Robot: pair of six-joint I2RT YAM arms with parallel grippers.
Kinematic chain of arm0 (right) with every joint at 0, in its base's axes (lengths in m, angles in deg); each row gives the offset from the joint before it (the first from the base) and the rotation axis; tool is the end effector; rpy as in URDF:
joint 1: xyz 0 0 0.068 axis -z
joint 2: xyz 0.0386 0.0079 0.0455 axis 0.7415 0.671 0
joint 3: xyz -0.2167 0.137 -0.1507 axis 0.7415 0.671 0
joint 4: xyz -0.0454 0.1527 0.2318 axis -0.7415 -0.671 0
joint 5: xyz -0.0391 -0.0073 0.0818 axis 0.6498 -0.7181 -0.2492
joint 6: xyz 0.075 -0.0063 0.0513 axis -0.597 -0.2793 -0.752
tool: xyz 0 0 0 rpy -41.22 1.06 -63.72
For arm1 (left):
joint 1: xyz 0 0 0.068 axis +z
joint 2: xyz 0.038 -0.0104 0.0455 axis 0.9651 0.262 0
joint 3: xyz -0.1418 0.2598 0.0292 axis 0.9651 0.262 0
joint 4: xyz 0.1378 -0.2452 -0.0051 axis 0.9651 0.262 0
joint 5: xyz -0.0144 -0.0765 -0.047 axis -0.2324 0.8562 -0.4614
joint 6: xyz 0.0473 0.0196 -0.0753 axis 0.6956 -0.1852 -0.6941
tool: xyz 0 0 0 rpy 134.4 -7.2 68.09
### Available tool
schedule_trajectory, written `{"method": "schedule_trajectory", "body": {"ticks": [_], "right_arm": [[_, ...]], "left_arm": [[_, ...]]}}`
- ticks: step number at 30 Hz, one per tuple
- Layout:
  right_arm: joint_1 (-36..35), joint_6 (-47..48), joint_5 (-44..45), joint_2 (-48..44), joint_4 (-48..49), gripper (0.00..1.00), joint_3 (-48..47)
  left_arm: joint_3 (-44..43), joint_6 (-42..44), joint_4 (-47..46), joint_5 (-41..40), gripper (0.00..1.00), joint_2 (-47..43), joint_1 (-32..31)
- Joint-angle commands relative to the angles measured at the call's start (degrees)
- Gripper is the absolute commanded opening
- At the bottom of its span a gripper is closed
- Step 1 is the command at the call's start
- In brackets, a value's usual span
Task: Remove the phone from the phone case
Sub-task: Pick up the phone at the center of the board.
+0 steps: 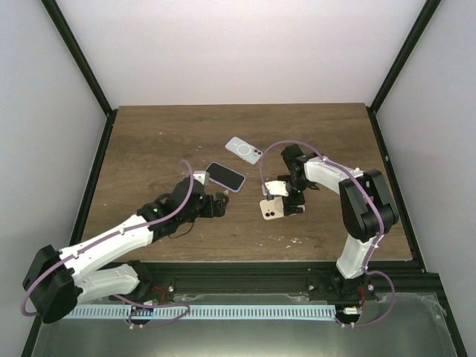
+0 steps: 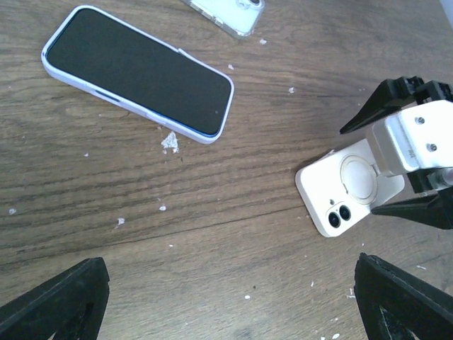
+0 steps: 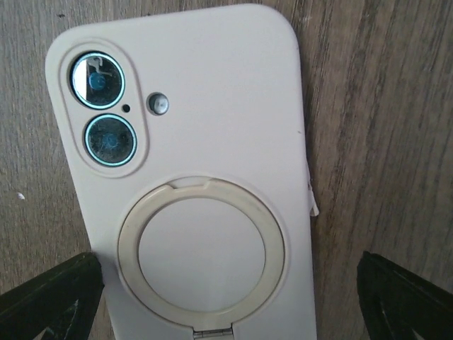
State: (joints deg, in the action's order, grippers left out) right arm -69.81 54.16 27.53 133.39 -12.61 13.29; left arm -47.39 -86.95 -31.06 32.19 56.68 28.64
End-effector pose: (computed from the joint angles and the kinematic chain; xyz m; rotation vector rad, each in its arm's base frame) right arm 0.3134 0.1439 0.1287 -2.2140 1.9466 0.1945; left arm 0.1948 -0.1900 0.2198 0.1278 2.3548 -0.6201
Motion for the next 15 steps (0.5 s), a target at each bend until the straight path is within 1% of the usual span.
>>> {"method": "schedule_trajectory", "body": {"ticks": [1,5,9,11,14,15], "right_arm": [[-1.2,0.2,2.8,0.7,2.1,0.98,1.5],[-2.1,0.1,4.0,0.1,2.2,0.95,3.9],[-2.8,0.7,3.4,-0.6,-0.4,0.93,5.3],[-2.8,0.4,2.9,-0.9,-0.2,0.92,5.9],[-3.0,-1.9,4.6,-0.9,3.1,0.86,7.3],[-3.0,-2.6,5.0,-0.8,4.0,0.83,7.6]], "left_arm": [[1.0,0.4,0.4,-1.1,0.96,-0.4,-0.1],[1.2,0.6,-0.5,-1.1,0.96,0.2,-0.1],[0.8,0.8,-0.9,-0.8,0.96,1.3,-0.1],[0.8,0.8,-1.1,-0.5,0.96,1.7,-0.1],[0.9,0.6,-1.6,-0.2,0.96,2.0,-0.1],[0.8,0.6,-1.7,-0.3,0.96,2.1,-0.1]]}}
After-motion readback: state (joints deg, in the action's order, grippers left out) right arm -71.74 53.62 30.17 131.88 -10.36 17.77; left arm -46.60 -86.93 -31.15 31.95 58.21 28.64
